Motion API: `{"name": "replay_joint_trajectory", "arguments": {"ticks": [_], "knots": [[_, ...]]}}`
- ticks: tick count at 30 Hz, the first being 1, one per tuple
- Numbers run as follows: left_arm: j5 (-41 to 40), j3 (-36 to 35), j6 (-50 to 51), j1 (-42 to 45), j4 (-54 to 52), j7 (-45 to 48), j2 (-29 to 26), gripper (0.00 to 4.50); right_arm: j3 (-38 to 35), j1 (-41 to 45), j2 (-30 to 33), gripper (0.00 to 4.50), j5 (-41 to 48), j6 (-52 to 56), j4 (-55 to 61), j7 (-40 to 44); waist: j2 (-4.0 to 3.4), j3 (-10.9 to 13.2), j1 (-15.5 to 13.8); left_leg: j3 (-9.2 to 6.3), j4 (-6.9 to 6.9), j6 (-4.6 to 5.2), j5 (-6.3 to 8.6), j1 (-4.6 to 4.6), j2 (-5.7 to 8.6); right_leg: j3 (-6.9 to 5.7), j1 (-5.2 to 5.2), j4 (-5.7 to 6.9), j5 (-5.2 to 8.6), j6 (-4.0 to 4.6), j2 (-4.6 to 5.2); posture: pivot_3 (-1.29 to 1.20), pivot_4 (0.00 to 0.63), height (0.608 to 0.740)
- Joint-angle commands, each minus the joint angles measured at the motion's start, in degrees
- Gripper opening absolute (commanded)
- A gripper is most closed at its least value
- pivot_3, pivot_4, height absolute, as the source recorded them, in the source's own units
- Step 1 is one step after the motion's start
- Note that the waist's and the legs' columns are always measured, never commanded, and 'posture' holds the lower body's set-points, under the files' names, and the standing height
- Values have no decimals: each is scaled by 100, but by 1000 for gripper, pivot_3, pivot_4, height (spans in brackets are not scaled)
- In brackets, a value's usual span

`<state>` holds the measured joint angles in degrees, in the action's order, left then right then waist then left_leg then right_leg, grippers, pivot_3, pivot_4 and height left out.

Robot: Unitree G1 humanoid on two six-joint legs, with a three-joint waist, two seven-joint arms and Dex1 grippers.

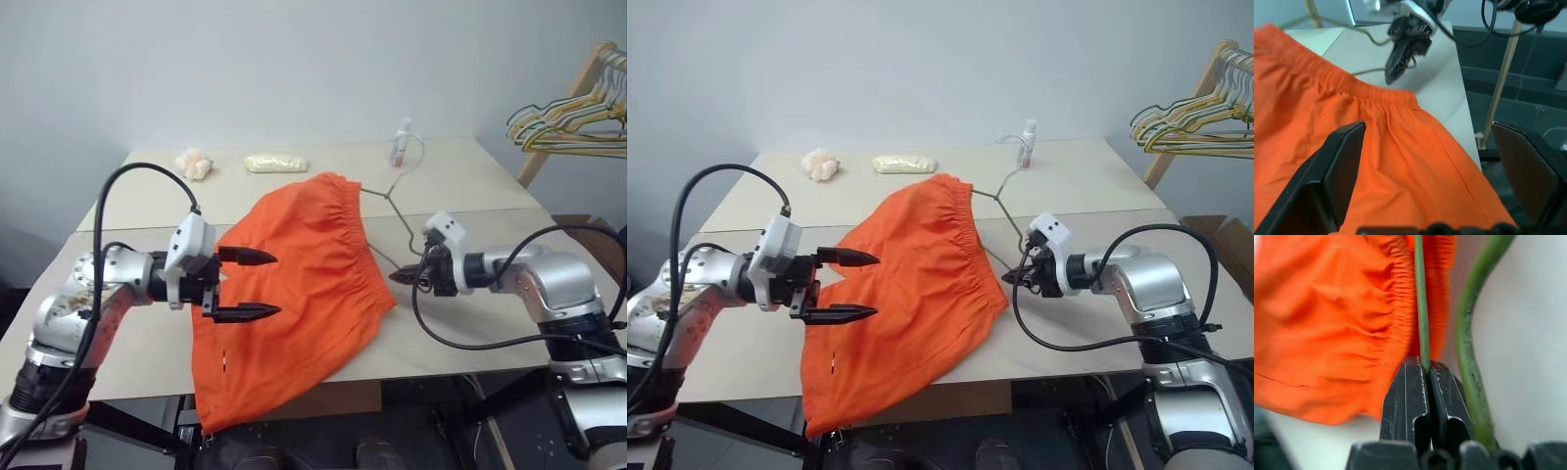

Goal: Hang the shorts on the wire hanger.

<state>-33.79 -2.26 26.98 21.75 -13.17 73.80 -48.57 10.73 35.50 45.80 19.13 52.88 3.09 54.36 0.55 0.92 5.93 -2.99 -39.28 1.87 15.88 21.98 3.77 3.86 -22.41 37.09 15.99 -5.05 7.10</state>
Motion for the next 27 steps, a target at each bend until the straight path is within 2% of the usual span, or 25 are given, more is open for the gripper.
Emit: {"name": "replay_joint_trajectory", "arguments": {"ticks": [1,10,20,27], "knots": [[161,-182,-379,488,453,239,-204,4454,207,400,91,0,-383,-391,542,-72,1,0,17,0,0,0,0,0,0,-1,1,-1,0,0,0,-144,0,740],[778,38,-1436,2248,2004,914,-305,4454,1524,918,276,0,-1555,-1209,1233,359,2,0,196,-5,-2,0,-1,12,6,-8,-8,-1,0,0,6,-159,0,740],[1912,974,-2814,2932,3397,1777,35,4454,1551,1088,236,0,-1737,-1273,1235,827,2,0,439,-7,-3,1,-2,6,7,-10,2,3,0,-1,4,-174,0,740],[2754,1504,-3653,3239,4338,1759,451,4454,1470,1097,231,0,-1741,-1107,1316,978,3,0,496,-8,-5,3,-2,5,6,-9,3,5,0,-1,4,-196,0,740]]}}
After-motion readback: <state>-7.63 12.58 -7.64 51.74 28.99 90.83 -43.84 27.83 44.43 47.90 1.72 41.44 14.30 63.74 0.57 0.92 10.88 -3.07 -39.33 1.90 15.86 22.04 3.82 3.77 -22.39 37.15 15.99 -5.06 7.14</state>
